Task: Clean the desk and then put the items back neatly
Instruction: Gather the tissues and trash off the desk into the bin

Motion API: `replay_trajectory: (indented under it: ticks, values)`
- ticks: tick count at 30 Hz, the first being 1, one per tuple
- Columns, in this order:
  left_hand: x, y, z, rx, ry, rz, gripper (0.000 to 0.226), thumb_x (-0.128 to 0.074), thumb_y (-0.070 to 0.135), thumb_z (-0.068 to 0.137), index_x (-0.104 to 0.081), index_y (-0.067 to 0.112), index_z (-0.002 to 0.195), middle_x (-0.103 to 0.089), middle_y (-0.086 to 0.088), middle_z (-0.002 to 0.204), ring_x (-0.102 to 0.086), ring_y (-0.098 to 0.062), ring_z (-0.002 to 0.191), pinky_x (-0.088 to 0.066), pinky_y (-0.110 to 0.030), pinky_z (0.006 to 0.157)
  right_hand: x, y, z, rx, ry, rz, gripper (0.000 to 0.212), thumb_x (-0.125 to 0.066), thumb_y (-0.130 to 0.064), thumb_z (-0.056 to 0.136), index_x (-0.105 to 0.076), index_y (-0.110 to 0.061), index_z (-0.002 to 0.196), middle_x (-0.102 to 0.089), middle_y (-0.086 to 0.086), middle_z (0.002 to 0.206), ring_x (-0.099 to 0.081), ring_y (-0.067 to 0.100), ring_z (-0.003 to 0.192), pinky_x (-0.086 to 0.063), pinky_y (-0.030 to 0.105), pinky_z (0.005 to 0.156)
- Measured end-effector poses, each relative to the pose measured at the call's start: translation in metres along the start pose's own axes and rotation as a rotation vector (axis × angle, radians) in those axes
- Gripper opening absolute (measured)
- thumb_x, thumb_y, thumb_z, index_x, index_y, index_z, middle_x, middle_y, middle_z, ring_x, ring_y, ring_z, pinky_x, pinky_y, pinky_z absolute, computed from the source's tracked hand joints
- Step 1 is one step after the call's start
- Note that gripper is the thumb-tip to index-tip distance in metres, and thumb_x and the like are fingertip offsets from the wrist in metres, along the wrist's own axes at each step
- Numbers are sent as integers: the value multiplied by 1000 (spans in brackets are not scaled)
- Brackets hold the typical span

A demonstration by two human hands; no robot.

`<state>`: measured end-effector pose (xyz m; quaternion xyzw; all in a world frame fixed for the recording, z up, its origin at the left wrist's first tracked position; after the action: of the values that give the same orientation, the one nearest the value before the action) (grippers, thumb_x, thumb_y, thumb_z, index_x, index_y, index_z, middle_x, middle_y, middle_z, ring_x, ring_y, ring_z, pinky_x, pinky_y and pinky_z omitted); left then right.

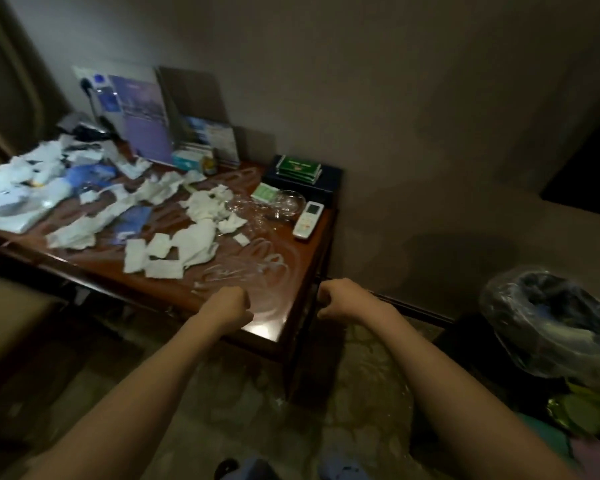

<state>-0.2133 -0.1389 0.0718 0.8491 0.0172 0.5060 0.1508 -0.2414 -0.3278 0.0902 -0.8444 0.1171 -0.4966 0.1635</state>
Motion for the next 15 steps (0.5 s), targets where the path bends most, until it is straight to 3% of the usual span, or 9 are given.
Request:
replay_trajectory:
  ticks: [3, 10, 15]
  values:
    - [13, -75, -6, 68, 6, -56, 18, -63, 24, 80, -67, 9, 89, -67, -4, 93, -63, -19, 84, -54, -33, 76, -24, -59, 31, 31, -22, 7, 34, -71, -23, 81, -60, -13, 112, -61, 5, 113, -59, 23, 102, -49, 32, 80]
    - [60, -192, 0, 80, 19, -100, 23, -67, 29, 80, -65, 19, 100, -65, 0, 99, -63, -14, 89, -55, -36, 83, -54, -150, 86, 44, -14, 84, 41, -71, -24, 84, -57, -13, 121, -60, 7, 117, -59, 16, 91, -42, 19, 64]
    - [80, -201, 36, 63, 31, -94, 22, -60, 27, 86, -63, 15, 104, -63, -4, 103, -60, -17, 92, -52, -33, 85, -52, -162, 112, 0, 10, 112, 50, -70, -25, 84, -52, -14, 129, -54, 6, 128, -56, 18, 109, -47, 26, 86]
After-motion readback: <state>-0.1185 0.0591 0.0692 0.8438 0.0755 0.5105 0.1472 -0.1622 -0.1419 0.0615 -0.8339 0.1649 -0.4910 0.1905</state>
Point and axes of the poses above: each hand's wrist, its own z-axis towards the middle knuckle, its own x-axis out of the back of the hand, y = z × x, the point moved 9 cm from there along z, towards the middle knuckle
